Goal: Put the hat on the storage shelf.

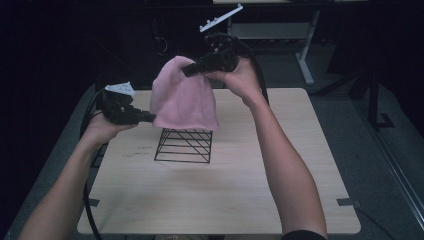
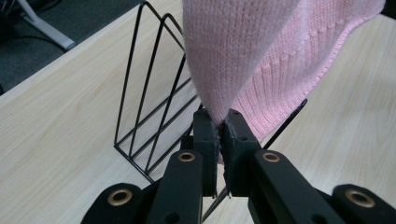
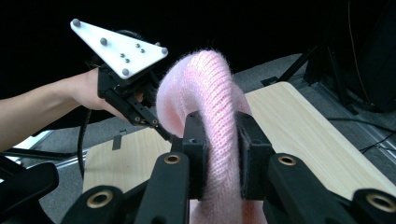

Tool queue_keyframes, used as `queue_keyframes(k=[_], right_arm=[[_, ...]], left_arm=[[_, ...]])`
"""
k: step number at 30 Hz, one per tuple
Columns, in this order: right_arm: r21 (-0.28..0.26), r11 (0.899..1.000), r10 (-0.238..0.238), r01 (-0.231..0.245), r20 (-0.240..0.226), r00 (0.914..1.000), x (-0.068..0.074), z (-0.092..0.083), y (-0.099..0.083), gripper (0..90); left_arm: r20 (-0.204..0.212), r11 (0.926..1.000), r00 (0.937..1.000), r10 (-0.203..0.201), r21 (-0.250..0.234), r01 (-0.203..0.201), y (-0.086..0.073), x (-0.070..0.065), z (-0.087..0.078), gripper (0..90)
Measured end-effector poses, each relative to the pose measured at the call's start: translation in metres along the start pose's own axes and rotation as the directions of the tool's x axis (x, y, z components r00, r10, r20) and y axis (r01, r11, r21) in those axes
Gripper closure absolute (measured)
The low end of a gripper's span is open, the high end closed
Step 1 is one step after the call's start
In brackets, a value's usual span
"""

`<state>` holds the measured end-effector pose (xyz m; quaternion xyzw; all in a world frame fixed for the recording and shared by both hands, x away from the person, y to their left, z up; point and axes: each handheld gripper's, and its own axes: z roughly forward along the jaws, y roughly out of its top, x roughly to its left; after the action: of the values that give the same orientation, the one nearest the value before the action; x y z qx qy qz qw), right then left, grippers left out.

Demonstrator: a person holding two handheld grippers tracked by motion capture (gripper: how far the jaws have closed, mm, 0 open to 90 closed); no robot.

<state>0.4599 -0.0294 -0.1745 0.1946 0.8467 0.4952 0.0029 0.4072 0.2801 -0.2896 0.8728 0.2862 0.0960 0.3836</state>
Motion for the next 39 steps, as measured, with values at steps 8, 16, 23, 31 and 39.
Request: queue_keyframes(k=[8, 16, 23, 31, 39], right_arm=[[0.008, 1.0, 0.0, 0.0, -0.022, 0.9998, 0.002, 0.004, -0.01, 75.8], [0.025, 0.999, -0.021, 0.022, -0.062, 0.9979, 0.01, 0.013, -0.013, 75.6], [0.043, 0.998, -0.039, 0.042, -0.084, 0.9957, 0.015, 0.025, -0.021, 75.5], [0.054, 0.998, -0.024, 0.029, -0.092, 0.9954, 0.015, 0.033, -0.032, 75.3], [0.066, 0.998, -0.018, 0.025, -0.099, 0.9949, 0.013, 0.042, -0.042, 75.1]], left_arm=[[-0.024, 0.9979, 0.999, 0.037, 0.055, -0.036, -0.002, -0.004, 0.002, 85.2], [-0.031, 0.9978, 0.9993, 0.02, 0.064, -0.018, -0.016, -0.002, 0.001, 85.2], [-0.035, 0.9965, 0.9994, 0.007, 0.083, -0.005, -0.026, -0.001, 0.006, 85.2], [-0.046, 0.9936, 0.9989, 0.007, 0.113, -0.002, -0.033, -0.003, 0.014, 85.2], [-0.049, 0.99, 0.9987, -0.009, 0.14, 0.016, -0.044, -0.001, 0.023, 85.3]])
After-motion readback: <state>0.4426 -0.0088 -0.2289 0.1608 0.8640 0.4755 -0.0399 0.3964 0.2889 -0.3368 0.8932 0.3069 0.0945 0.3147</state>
